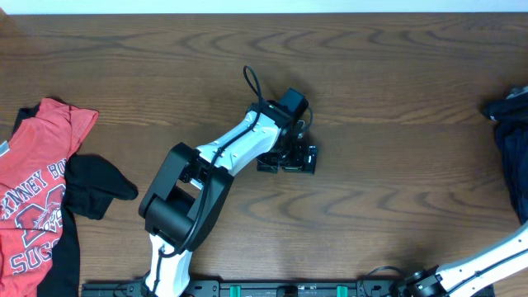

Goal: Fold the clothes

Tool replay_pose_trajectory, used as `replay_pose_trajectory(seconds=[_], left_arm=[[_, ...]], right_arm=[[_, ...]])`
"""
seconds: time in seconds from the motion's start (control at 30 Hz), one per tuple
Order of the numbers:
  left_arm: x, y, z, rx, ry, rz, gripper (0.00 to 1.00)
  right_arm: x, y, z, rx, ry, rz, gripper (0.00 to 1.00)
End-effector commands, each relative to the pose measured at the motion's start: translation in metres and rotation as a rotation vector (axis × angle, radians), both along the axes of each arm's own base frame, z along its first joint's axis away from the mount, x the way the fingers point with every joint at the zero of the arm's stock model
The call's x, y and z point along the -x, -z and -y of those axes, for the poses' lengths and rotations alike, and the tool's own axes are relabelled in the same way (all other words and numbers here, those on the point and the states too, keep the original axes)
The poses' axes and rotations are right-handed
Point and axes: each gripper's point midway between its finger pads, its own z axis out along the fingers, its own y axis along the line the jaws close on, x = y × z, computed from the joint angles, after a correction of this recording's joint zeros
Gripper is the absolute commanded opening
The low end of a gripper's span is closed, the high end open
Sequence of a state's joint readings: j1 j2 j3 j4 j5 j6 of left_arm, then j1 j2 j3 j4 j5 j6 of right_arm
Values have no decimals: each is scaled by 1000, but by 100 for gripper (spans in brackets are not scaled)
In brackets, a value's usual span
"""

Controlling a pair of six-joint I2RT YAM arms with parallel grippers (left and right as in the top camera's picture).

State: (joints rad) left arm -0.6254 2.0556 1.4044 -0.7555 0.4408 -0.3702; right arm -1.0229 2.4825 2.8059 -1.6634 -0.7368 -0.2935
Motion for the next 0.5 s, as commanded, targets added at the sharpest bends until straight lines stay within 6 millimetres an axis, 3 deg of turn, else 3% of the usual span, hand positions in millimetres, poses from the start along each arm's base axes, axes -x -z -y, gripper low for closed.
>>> replay_pose_trajectory(seconds=[0.0,0.27,0.47], left_arm=[[12,17,0,-10,-4,-75,98],[13,16,1,0,-3,-85,98],[13,16,1,0,-3,-85,98]], right_arm=[[6,-32,-5,43,-36,92,2],[19,-33,3,-26,49,76,2],[53,-26,31,-72,213,12,2]])
